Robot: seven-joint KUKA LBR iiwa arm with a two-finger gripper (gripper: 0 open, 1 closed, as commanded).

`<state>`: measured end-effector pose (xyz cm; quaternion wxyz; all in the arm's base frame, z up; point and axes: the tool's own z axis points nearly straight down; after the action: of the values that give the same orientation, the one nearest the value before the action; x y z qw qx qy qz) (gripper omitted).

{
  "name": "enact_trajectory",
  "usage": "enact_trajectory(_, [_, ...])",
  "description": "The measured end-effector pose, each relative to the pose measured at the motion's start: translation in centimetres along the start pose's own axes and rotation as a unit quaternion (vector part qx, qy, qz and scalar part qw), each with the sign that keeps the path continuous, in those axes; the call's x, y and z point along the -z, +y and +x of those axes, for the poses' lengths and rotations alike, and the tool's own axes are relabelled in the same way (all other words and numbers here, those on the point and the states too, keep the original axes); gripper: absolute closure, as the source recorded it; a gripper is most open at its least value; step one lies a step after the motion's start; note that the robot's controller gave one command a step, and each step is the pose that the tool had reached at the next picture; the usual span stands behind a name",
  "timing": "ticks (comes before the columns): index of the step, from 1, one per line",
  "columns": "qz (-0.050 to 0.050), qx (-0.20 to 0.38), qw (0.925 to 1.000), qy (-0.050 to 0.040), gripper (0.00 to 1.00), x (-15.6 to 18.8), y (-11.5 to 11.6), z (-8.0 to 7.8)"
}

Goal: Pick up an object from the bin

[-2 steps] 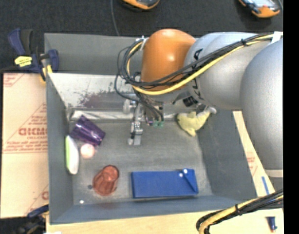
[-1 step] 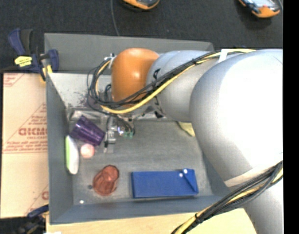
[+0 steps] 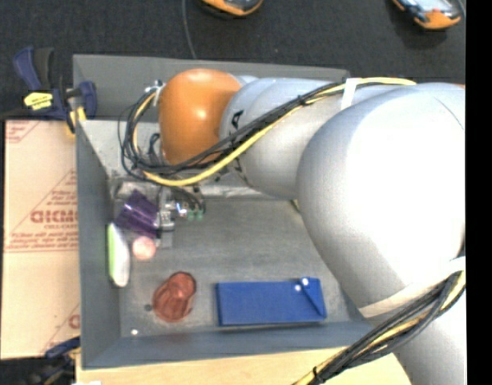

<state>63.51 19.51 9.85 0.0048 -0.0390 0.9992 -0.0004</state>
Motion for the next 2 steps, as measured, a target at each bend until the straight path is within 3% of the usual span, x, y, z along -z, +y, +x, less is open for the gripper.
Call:
enact_trajectory(1, [-0.003,-0.080,0.9968,0.0010,0.00,0.3,4.3,2.4])
enact_trajectory(2, [-0.001,-0.061,0.9981,-0.0053,0.00,-3.0,1.3,0.3])
